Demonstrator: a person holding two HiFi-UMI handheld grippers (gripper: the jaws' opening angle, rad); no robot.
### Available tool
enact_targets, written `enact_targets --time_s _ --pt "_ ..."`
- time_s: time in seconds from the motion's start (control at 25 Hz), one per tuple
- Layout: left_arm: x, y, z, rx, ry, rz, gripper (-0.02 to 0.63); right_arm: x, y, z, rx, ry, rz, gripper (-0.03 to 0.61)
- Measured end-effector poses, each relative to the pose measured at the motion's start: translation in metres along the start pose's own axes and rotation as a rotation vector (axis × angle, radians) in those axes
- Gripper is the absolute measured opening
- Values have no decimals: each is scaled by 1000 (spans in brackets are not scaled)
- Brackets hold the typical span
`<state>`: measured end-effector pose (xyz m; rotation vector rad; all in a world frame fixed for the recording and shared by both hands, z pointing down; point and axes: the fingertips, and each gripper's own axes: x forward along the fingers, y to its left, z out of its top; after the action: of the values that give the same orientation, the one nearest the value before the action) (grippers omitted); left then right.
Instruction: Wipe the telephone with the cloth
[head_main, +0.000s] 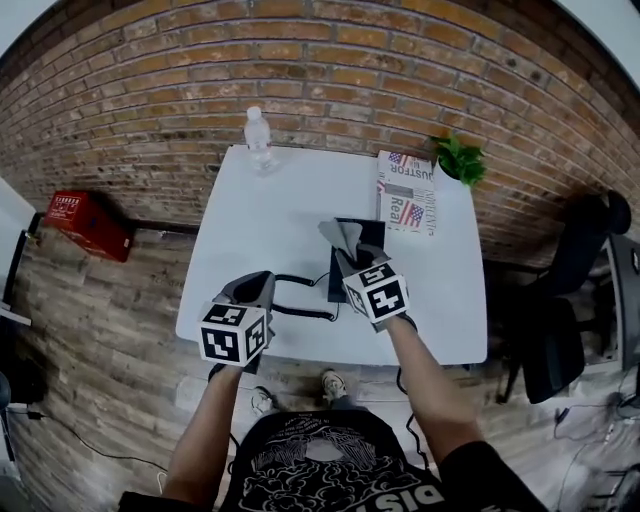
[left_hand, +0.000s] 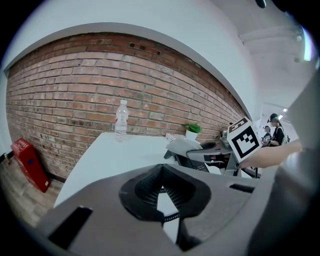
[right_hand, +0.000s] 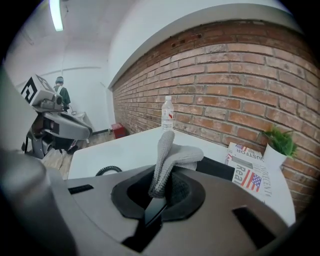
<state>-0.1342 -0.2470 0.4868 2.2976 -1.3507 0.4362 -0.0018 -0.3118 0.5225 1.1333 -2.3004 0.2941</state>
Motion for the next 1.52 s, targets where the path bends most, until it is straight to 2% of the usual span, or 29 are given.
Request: enact_targets --time_s 0.6,1.2,1.52 --pt "1 -3 -9 40 29 -116 6 -12 34 -37 88 74 -33 12" --pt "-5 -2 -25 89 65 -219 6 -21 68 -71 189 106 -100 12" --pt "-6 -5 -32 105 81 -249 6 -25 79 -83 224 109 -115 12"
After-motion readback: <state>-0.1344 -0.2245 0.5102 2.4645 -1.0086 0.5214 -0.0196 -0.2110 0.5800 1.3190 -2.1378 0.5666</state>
